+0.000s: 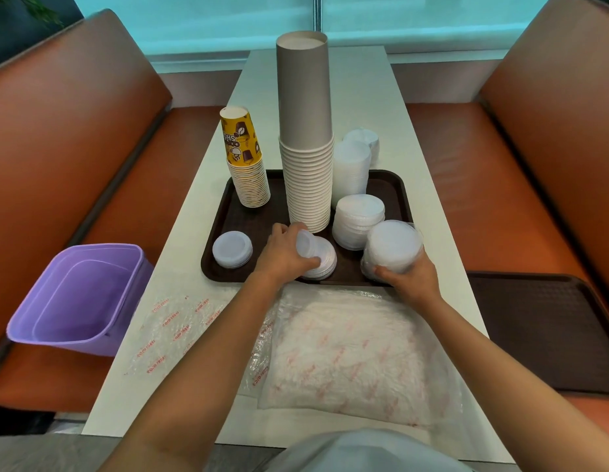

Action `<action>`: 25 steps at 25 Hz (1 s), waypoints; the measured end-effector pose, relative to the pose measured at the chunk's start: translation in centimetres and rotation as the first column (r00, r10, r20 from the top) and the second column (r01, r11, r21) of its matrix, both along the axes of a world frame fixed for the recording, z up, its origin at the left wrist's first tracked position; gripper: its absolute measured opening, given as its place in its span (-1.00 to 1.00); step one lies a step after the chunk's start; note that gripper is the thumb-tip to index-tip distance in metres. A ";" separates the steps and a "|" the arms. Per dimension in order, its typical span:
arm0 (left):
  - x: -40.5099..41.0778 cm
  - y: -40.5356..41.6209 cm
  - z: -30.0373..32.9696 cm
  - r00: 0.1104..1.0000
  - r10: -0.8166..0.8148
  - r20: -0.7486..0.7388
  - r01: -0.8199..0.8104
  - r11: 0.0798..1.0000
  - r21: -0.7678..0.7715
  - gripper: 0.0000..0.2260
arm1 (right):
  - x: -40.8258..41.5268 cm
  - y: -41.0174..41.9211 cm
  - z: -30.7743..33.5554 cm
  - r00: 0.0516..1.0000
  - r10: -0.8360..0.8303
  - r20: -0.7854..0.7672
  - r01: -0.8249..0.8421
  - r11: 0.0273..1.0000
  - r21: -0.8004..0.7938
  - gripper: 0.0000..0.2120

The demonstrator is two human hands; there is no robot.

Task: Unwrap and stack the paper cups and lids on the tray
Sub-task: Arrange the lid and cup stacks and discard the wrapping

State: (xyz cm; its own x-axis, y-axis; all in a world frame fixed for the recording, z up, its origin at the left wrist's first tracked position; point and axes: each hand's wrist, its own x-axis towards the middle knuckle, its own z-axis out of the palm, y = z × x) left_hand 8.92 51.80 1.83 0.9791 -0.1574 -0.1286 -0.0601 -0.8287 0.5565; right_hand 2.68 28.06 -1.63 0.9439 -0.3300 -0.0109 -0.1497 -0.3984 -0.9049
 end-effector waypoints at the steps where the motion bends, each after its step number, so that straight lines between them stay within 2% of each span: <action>1: 0.4 0.9 0.3 0.998 0.051 0.029 -0.051 0.998 -0.022 -0.35 | 0.0 0.1 0.0 1.000 -0.004 -0.002 0.004 1.000 0.001 -0.15; 3: 1.6 3.3 0.9 0.979 0.189 0.072 -0.190 0.982 0.005 -0.32 | 0.0 0.2 0.1 1.000 -0.016 -0.008 0.016 1.000 0.004 -0.09; 5: 2.7 5.9 1.0 0.952 0.299 0.072 -0.305 0.945 0.115 -0.30 | -0.1 0.5 0.4 1.000 -0.017 -0.008 0.017 1.000 0.015 -0.07; 7: 3.3 7.8 0.4 0.940 0.341 0.011 -0.335 0.916 0.222 -0.32 | -0.3 0.7 0.6 1.000 -0.017 -0.002 0.017 0.999 0.029 -0.02; 10: 3.5 9.0 -0.5 0.955 0.292 -0.044 -0.260 0.902 0.346 -0.33 | -0.3 0.8 0.6 1.000 -0.017 0.007 0.017 0.999 0.038 -0.03; 15: 2.8 8.5 -1.0 0.982 0.185 0.028 -0.176 0.864 0.471 -0.33 | -0.2 0.6 0.4 0.999 -0.011 0.034 0.010 1.000 0.028 -0.17; 23: 0.6 4.5 -1.8 0.999 0.050 0.005 -0.048 0.932 0.360 -0.32 | -0.1 0.6 0.2 1.000 -0.006 0.028 0.006 1.000 0.024 -0.10; 25: 0.7 4.5 -1.4 0.998 0.043 -0.051 -0.022 0.936 0.352 -0.31 | -0.1 0.5 0.1 1.000 -0.008 0.023 0.008 1.000 0.015 -0.08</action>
